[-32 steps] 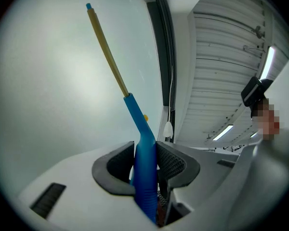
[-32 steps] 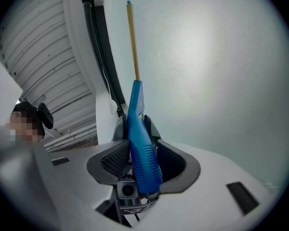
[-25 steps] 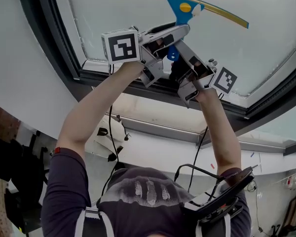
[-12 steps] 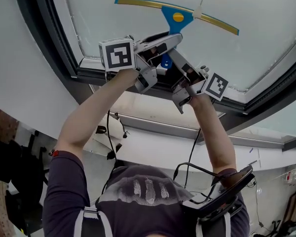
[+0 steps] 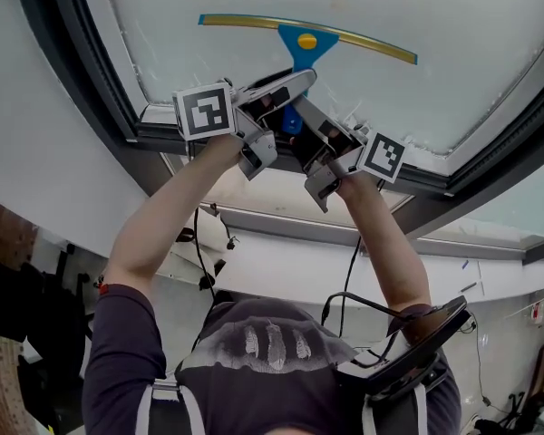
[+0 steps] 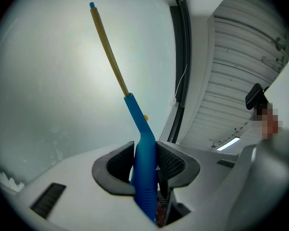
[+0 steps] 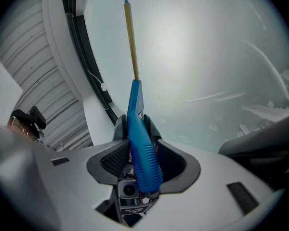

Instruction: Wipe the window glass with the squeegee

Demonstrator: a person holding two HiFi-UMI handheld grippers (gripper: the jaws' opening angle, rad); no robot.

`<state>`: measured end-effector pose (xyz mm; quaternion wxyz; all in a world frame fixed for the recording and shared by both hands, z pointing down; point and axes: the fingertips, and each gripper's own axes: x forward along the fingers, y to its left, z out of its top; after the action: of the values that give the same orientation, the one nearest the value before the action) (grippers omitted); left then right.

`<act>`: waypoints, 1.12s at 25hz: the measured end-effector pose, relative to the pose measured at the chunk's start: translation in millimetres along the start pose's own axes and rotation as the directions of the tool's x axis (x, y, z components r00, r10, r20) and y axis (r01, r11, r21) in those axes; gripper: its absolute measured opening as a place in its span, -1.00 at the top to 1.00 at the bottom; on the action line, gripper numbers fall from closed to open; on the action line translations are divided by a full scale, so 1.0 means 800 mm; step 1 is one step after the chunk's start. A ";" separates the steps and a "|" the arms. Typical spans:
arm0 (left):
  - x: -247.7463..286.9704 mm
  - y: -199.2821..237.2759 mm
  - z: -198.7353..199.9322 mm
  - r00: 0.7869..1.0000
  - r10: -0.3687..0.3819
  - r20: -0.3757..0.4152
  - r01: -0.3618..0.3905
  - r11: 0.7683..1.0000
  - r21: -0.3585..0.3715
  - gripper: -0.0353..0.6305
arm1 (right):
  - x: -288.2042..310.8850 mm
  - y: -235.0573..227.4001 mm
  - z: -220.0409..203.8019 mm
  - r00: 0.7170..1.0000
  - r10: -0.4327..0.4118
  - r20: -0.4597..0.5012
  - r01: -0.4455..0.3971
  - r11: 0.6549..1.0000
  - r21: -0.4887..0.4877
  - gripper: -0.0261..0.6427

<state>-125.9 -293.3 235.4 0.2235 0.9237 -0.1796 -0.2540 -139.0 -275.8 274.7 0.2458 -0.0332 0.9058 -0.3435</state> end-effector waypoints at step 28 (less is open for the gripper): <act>-0.005 0.047 -0.023 0.999 0.045 -0.020 -0.048 0.982 -0.183 0.46 | -0.010 -0.045 -0.016 0.995 -0.095 -0.029 0.098 0.981 0.169 0.44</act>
<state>-127.3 -317.4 270.1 0.3149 0.8968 -0.1753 -0.2568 -142.1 -293.9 309.0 0.2214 -0.0525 0.8729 -0.4315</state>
